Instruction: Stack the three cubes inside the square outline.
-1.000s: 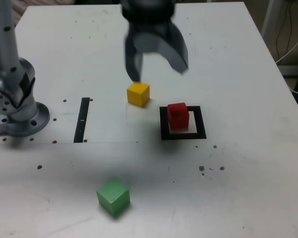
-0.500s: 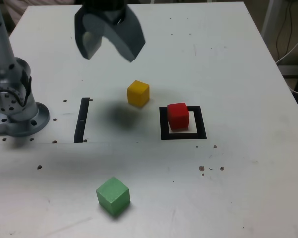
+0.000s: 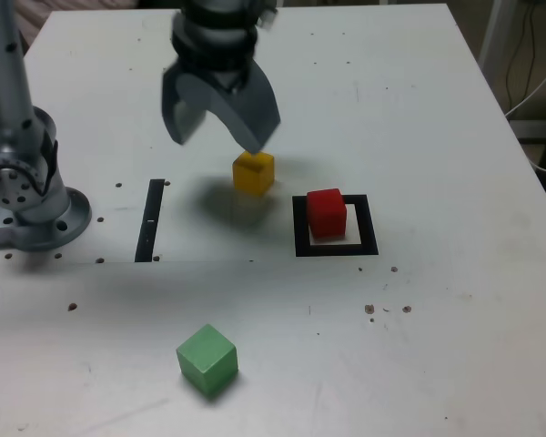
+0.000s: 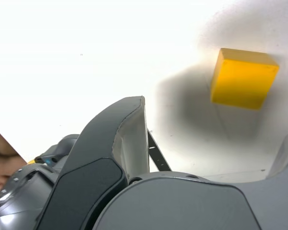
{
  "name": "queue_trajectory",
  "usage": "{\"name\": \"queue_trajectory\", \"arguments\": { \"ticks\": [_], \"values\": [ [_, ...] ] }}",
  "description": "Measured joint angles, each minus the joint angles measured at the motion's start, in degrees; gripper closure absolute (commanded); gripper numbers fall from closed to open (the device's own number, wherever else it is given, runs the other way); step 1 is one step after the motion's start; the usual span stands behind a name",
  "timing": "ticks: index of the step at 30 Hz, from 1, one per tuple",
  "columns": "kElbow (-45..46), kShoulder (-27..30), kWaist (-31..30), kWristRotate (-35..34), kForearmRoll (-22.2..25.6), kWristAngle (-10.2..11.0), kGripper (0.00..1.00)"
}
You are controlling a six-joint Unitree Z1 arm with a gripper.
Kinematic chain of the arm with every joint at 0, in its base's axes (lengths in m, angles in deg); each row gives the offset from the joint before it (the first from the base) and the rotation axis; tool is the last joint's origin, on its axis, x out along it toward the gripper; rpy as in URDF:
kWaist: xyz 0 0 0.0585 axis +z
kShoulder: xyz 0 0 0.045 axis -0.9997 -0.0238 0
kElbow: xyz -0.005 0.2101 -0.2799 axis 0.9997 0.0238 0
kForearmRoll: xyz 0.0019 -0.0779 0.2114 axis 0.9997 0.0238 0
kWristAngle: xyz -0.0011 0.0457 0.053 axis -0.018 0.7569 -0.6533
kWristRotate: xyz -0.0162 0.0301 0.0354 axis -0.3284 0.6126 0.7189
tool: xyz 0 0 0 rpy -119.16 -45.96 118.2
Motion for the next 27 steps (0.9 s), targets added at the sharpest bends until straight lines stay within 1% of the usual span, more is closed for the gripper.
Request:
{"name": "queue_trajectory", "arguments": {
  "ticks": [3, 5, 10, 14, 21, 25, 27],
  "values": [
    [-0.1, -4.2, 0.0, 0.0, -2.5, -0.1, 0.01],
    [-0.2, -6.3, 0.0, 0.0, -4.1, 0.3, 0.01],
    [-0.2, -7.1, 0.0, 0.0, -6.4, 0.9, 0.01],
    [0.3, -7.6, 0.0, 0.0, -6.7, 0.9, 0.02],
    [2.2, -7.6, 0.0, 0.5, -9.5, 0.8, 0.12],
    [3.2, -8.0, 0.0, 2.1, -11.8, -0.6, 0.18],
    [3.3, -8.5, 0.0, 2.5, -12.4, -1.1, 0.22]
  ]
}}
